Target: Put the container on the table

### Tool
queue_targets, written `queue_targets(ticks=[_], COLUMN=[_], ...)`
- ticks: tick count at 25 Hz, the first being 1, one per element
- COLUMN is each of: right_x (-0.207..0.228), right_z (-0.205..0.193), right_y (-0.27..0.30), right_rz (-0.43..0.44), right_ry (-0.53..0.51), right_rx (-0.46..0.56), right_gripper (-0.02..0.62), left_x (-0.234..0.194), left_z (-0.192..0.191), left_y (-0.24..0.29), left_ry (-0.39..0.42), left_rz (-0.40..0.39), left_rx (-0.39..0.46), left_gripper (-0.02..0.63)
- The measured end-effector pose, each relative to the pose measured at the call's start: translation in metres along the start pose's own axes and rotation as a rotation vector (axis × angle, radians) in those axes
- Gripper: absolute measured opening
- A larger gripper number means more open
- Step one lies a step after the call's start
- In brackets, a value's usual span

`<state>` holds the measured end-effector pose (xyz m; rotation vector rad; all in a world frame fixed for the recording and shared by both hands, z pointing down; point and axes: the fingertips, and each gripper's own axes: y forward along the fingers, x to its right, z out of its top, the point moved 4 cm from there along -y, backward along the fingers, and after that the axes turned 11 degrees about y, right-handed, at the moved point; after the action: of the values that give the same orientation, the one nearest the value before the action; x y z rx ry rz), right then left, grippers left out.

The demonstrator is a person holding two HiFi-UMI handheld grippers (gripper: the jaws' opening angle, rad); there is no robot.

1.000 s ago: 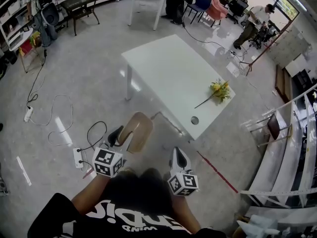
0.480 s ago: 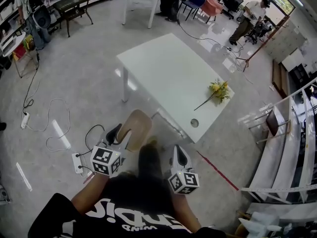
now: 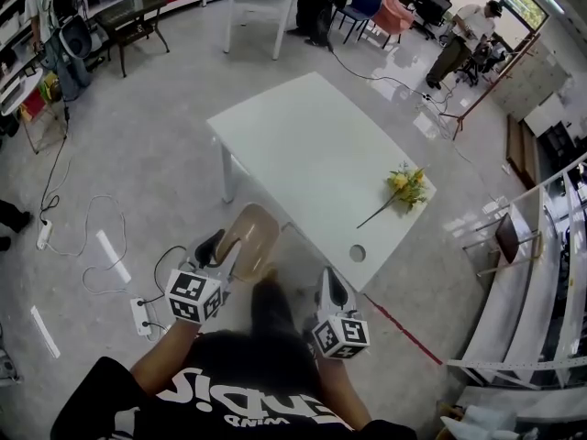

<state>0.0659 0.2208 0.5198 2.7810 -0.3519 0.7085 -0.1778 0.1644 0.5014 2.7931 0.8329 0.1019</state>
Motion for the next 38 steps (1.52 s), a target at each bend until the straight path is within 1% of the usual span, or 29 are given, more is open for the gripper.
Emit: queue_targets(ticks=[4, 10, 15, 20, 24, 28, 32, 38], right_x=[0.019, 0.045, 0.066, 0.097, 0.110, 0.131, 0.136, 0.139], right_z=[0.019, 0.059, 0.094, 0.131, 0.155, 0.167, 0.169, 0.168], right_y=[0.036, 0.092, 0.143, 0.192, 0.238, 0.262, 0.278, 0.302], right_rz=[0.007, 0.023, 0.030, 0.045, 0.046, 0.043, 0.025, -0.036], right_ry=[0.004, 0.010, 0.019, 0.021, 0.026, 0.035, 0.049, 0.056], right_rx=[0.004, 0.005, -0.013, -0.028, -0.032, -0.042, -0.053, -0.032], right_gripper=[0.000, 0.000, 0.000, 0.000, 0.000, 0.000, 0.000, 0.000], left_x=[-0.011, -0.031, -0.046, -0.054, -0.077, -0.081, -0.089, -0.112], left_z=[0.013, 0.044, 0.068, 0.091, 0.111, 0.125, 0.132, 0.136], left_y=[0.040, 0.104, 0.160, 0.220, 0.265, 0.302, 0.322, 0.348], left_ry=[0.004, 0.009, 0.019, 0.027, 0.031, 0.032, 0.028, 0.035], left_rz=[0.008, 0.023, 0.034, 0.050, 0.053, 0.049, 0.034, -0.028], left_rx=[0.004, 0.003, -0.003, -0.007, -0.008, -0.003, -0.011, -0.020], left_gripper=[0.156, 0.150, 0.149, 0.146, 0.145, 0.144, 0.143, 0.141])
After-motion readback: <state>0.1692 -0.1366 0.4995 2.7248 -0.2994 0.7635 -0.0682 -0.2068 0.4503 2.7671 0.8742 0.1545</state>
